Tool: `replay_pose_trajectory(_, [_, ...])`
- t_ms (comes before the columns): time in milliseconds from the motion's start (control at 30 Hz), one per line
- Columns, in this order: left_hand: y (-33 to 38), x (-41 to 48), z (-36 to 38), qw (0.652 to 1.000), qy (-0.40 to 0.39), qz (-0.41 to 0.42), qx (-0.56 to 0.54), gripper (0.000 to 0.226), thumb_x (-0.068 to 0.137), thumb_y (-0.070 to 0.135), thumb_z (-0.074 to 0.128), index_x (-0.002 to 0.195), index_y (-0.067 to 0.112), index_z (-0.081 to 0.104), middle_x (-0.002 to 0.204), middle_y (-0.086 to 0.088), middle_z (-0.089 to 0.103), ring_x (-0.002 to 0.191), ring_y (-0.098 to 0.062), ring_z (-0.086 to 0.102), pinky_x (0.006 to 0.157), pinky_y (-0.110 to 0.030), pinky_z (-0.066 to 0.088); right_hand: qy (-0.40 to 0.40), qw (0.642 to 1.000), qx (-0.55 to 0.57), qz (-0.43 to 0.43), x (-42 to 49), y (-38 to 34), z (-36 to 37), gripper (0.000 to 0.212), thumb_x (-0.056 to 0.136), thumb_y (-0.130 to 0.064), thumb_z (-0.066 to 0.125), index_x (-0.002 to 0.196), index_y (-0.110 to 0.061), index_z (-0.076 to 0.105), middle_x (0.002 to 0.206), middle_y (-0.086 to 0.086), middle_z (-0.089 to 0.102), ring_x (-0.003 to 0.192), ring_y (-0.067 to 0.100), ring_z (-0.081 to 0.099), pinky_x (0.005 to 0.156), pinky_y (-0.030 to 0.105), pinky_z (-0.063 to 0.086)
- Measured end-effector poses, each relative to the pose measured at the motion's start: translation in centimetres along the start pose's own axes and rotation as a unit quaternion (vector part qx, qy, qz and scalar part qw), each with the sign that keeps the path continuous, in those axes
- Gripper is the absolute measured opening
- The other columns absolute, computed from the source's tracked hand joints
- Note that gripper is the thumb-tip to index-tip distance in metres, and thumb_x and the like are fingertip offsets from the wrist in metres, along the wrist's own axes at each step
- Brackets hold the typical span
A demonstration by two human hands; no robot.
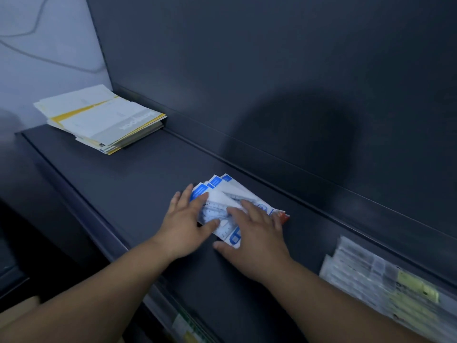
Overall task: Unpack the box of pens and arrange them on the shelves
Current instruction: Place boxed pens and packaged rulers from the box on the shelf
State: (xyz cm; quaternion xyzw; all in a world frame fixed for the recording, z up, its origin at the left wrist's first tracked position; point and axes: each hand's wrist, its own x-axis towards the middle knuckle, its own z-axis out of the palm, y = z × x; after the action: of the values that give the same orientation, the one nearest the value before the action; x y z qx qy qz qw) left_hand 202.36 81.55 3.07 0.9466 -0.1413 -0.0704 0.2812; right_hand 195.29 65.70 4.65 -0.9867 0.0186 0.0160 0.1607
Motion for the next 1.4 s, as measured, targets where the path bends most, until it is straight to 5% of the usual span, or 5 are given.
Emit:
replay_pose_trajectory(433, [1.1, 3.6, 0.7, 0.995, -0.055, 0.054, 0.064, 0.063, 0.095, 0.053, 0.040, 0.150, 0.037, 0.015, 0.161, 0.002, -0.007, 0.147, -0.022, -0.009, 0.118, -0.032, 0.001, 0.008, 0.999, 0.019, 0.028, 1.6, 1.7, 0.0, 0.061, 0.094, -0.053, 0.046, 0.149, -0.038, 0.026, 0.162, -0.003, 0.008, 0.147, 0.019, 0.010, 0.120, 0.040, 0.010])
replay_pose_trajectory(633, [-0.7, 1.0, 1.0, 0.997, 0.036, 0.053, 0.051, 0.060, 0.095, 0.047, 0.046, 0.149, 0.030, 0.027, 0.160, 0.000, 0.008, 0.147, -0.019, 0.005, 0.118, -0.027, 0.007, 0.008, 1.000, 0.001, -0.005, 1.0, 0.9, -0.1, 0.055, 0.095, -0.046, 0.047, 0.146, -0.040, 0.030, 0.162, -0.006, 0.006, 0.149, 0.016, 0.004, 0.119, 0.043, -0.002])
replay_pose_trajectory(933, [0.5, -0.3, 0.3, 0.993, -0.042, 0.070, 0.088, 0.059, 0.098, 0.043, 0.041, 0.151, 0.031, 0.018, 0.161, -0.002, 0.001, 0.147, -0.019, 0.005, 0.120, -0.029, 0.007, -0.007, 0.998, -0.042, 0.038, -0.4, 0.9, -0.6, 0.052, 0.097, -0.047, 0.039, 0.146, -0.039, 0.025, 0.163, -0.006, 0.004, 0.149, 0.022, 0.001, 0.117, 0.053, -0.004])
replay_pose_trajectory(1200, [-2.8, -10.7, -3.6, 0.984, 0.158, -0.023, 0.082, 0.048, 0.092, 0.036, 0.055, 0.139, 0.025, 0.046, 0.152, -0.002, 0.033, 0.138, -0.017, 0.034, 0.113, -0.018, 0.018, 0.039, 0.995, -0.008, -0.091, -3.1, -2.9, -0.1, 0.057, 0.091, -0.046, 0.051, 0.143, -0.030, 0.036, 0.158, -0.002, 0.023, 0.146, 0.016, 0.017, 0.120, 0.044, 0.012])
replay_pose_trajectory(1400, [-9.7, -23.1, -4.2, 0.962, 0.175, -0.208, 0.034, 0.052, 0.088, 0.029, 0.062, 0.137, 0.019, 0.047, 0.142, -0.001, 0.043, 0.123, -0.019, 0.050, 0.099, -0.023, 0.035, 0.009, 0.971, 0.072, -0.229, -6.7, -9.1, 2.2, 0.056, 0.089, -0.037, 0.059, 0.140, -0.024, 0.044, 0.149, -0.003, 0.034, 0.135, 0.017, 0.036, 0.111, 0.029, 0.032])
